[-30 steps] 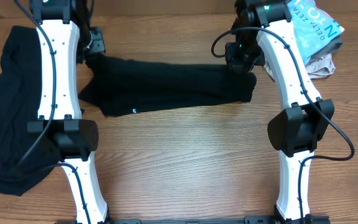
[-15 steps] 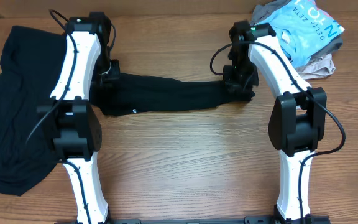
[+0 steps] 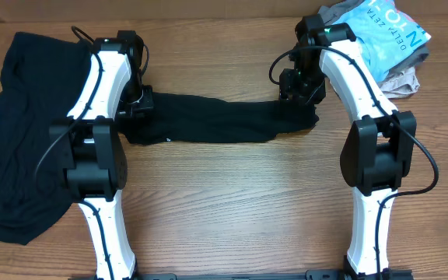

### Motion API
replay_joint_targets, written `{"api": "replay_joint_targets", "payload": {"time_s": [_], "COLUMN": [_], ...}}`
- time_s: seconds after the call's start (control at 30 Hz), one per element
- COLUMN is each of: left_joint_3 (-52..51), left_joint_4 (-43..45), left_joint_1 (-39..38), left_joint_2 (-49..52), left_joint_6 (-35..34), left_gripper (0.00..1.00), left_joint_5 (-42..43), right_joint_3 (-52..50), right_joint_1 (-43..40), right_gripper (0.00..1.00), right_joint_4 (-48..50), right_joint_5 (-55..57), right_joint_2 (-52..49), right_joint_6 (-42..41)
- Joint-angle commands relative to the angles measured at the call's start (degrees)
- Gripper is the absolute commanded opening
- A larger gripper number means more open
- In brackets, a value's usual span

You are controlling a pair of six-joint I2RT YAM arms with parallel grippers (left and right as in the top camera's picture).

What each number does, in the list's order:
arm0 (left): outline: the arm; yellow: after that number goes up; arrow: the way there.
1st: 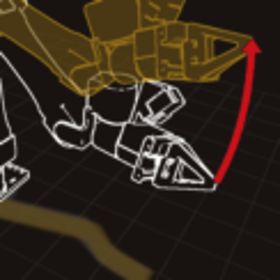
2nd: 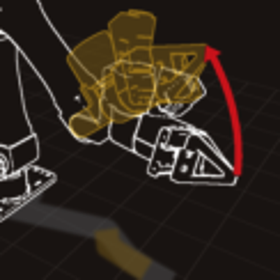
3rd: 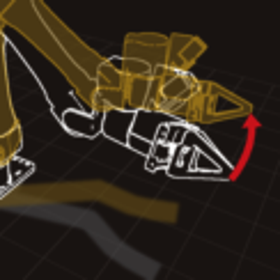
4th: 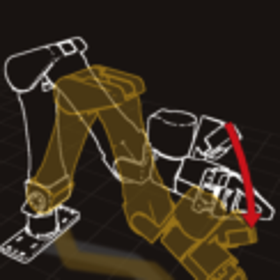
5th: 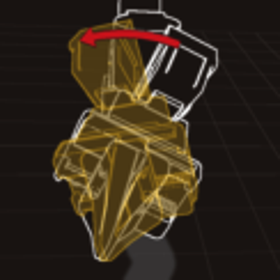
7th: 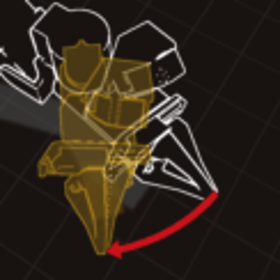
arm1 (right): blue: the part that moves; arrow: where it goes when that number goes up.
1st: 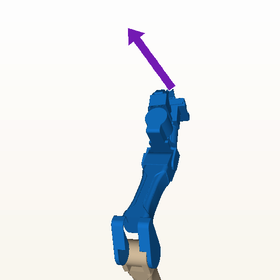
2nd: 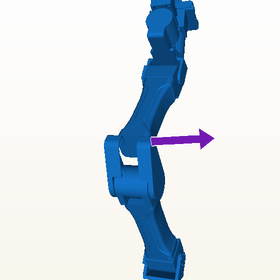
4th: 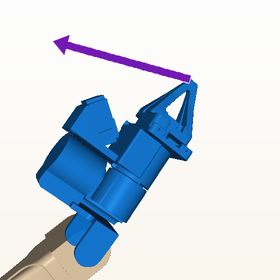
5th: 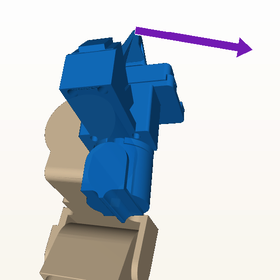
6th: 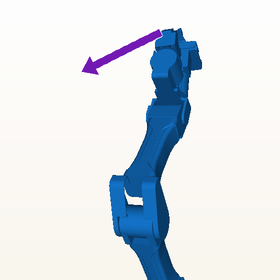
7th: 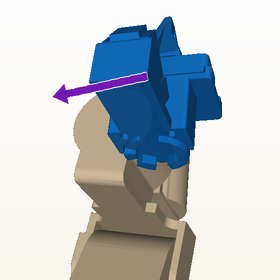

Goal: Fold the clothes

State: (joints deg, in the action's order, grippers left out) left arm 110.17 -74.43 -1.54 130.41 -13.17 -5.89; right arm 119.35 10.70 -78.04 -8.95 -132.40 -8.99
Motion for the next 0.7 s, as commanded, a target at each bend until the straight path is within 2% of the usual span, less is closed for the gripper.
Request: {"api": "replay_joint_targets", "payload": {"time_s": [0.0, 0.2, 0.27, 0.3, 0.33, 0.67], "left_joint_3": [-1.92, -3.58, -3.58, -3.58, -3.58, -3.58], "left_joint_4": [1.51, 4.04, 4.28, 4.46, 4.59, 4.83], "left_joint_1": [-0.74, -0.74, -0.74, -0.74, -0.74, -0.74], "left_joint_2": [-0.74, -0.74, -0.74, -0.72, -0.72, -0.72], "left_joint_6": [-0.17, -0.17, -0.20, -0.20, -0.22, -0.20], "left_gripper": [0.04, 0.04, 0.04, 0.04, 0.04, 0.04], "left_joint_5": [-0.48, -0.46, -0.44, -0.24, -0.22, -0.22], "right_joint_3": [0.52, -0.26, -0.52, -0.52, -0.61, -6.67], "right_joint_1": [1.05, 1.31, 1.42, 1.64, 1.84, 3.52], "right_gripper": [0.59, 0.58, 0.51, 0.38, 0.33, 0.31], "right_joint_4": [0.15, 3.72, 5.05, 5.60, 5.84, 7.98], "right_joint_5": [-1.25, -1.22, -1.20, -1.16, -0.79, 0.28], "right_joint_2": [1.60, 0.15, 0.15, 0.15, 0.13, 0.13], "right_joint_6": [-0.07, -1.29, -1.53, -1.51, -1.49, -1.44]}}
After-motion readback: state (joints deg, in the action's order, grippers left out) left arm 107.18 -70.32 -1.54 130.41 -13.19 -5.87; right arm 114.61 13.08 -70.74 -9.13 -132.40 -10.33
